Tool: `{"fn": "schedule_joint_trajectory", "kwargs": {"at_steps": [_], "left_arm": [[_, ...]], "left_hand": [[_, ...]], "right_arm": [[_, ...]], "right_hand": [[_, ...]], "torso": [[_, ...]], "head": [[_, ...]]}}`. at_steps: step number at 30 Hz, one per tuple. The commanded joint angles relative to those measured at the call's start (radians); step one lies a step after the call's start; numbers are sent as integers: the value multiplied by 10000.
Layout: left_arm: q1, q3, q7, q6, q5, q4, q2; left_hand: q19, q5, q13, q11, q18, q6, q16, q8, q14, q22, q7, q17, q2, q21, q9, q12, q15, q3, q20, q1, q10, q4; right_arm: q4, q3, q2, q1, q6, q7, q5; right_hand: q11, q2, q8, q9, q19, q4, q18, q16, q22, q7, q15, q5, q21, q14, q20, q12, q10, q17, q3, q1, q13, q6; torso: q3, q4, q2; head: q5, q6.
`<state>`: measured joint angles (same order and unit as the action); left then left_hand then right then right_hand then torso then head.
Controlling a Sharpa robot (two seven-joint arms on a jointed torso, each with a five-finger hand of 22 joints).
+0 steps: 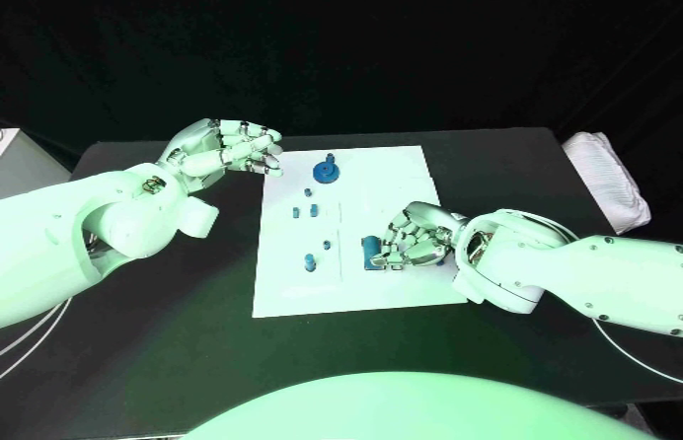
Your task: Assemble the parts on the task board
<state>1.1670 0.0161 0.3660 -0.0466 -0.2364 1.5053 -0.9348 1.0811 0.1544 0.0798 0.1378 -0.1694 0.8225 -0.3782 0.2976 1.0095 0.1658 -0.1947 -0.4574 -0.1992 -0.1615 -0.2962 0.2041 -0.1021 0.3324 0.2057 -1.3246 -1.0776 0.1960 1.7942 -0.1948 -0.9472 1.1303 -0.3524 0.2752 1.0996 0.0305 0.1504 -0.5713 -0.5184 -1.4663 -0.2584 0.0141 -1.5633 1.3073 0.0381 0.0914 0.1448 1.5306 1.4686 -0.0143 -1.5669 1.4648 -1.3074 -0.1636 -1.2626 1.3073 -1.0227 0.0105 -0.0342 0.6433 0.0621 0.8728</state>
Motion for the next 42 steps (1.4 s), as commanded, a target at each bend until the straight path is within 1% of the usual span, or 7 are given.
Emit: {"fn": "schedule_joint_trajectory", "kwargs": {"at_steps": [1, 11, 15, 18, 29, 34, 42], "left_arm": [[-2, -2, 65, 195, 12, 15, 12], [-3, -2, 55, 210, 12, 29, -5], [-3, -2, 46, 217, 12, 36, -20], [-3, -1, 43, 221, 12, 35, -27], [-3, -1, 19, 233, 12, 37, -59], [-3, -1, 11, 242, 12, 32, -59], [-3, -1, 36, 261, 12, 33, -50]], "left_hand": [[11, 38, 10, 92, -129, -18, 62, -69, -50, -9, -86, -10, 109, 62, 16, -37, -5, -12, 29, -29, -3, 31], [13, 38, 13, 93, -130, -14, 63, -70, -54, -16, -87, -17, 118, 69, 17, -38, -6, -19, 31, -46, -5, 37], [15, 37, 15, 94, -130, -11, 64, -71, -58, -21, -89, -21, 126, 75, 17, -40, -7, -26, 32, -52, -6, 44], [15, 37, 15, 94, -130, -11, 64, -71, -58, -21, -89, -21, 126, 75, 17, -40, -7, -26, 32, -52, -6, 44], [17, 38, 18, 96, -130, -7, 66, -73, -63, -28, -93, -28, 139, 82, 18, -41, -9, -34, 34, -59, -9, 57], [17, 38, 18, 96, -130, -7, 66, -73, -63, -28, -93, -28, 139, 82, 18, -41, -9, -34, 34, -59, -9, 57], [17, 38, 18, 96, -130, -7, 66, -73, -63, -28, -93, -28, 139, 82, 18, -41, -9, -34, 34, -59, -9, 57]], "right_arm": [[-62, 2, 37, -31, 29, 275, 414], [-282, 2, 190, -77, -237, 742, 1002], [-325, 2, 200, -92, -292, 775, 1134], [-340, 2, 194, -99, -203, 697, 1084], [-312, 1, 168, -114, 468, 203, 726], [-310, 1, 154, -119, 449, 114, 681], [-302, 0, 125, -126, 286, -24, 614]], "right_hand": [[100, 21, -49, -36, -1002, 39, -68, -10, 2458, -104, 89, 142, 58, 995, 73, -39, 1060, -2511, -156, -225, 2635, 3], [160, -44, -41, -114, -1010, 170, -79, -20, 2487, -166, 141, -35, 109, 1000, 128, -39, 1060, -2532, -1073, -774, 2635, 14], [159, -52, -42, -117, -1011, 160, -80, -25, 2490, -164, 142, -33, 115, 1002, 129, -39, 1060, -2541, -1115, -769, 2635, 11], [156, -35, -42, -123, -1011, 142, -79, -28, 2488, -159, 141, -20, 110, 1003, 130, -39, 1060, -2547, -1162, -743, 2635, 12], [118, 395, -53, -171, -1003, 25, -68, -4, 2460, -116, 115, -81, 51, 993, 116, -31, 1055, -2503, -1223, -482, 2630, 13], [101, 526, -60, -193, -1000, -53, -64, 0, 2450, -97, 101, -190, 30, 991, 106, -10, 1043, -2496, -1181, -375, 2618, 15], [90, 566, -75, -217, -1000, -144, -63, 1, 2449, -85, 90, -319, 26, 991, 97, -13, 1045, -2496, -1126, -283, 2620, 4]], "torso": [[16, -6, 9], [-2, -3, 12], [9, 13, 11], [-2, 18, 3], [1, -4, 1], [4, 6, -5], [4, 1, 11]], "head": [[-4, -2], [-11, -2], [0, -2], [-18, -2], [-7, -2], [-22, -2], [-7, -2]]}}
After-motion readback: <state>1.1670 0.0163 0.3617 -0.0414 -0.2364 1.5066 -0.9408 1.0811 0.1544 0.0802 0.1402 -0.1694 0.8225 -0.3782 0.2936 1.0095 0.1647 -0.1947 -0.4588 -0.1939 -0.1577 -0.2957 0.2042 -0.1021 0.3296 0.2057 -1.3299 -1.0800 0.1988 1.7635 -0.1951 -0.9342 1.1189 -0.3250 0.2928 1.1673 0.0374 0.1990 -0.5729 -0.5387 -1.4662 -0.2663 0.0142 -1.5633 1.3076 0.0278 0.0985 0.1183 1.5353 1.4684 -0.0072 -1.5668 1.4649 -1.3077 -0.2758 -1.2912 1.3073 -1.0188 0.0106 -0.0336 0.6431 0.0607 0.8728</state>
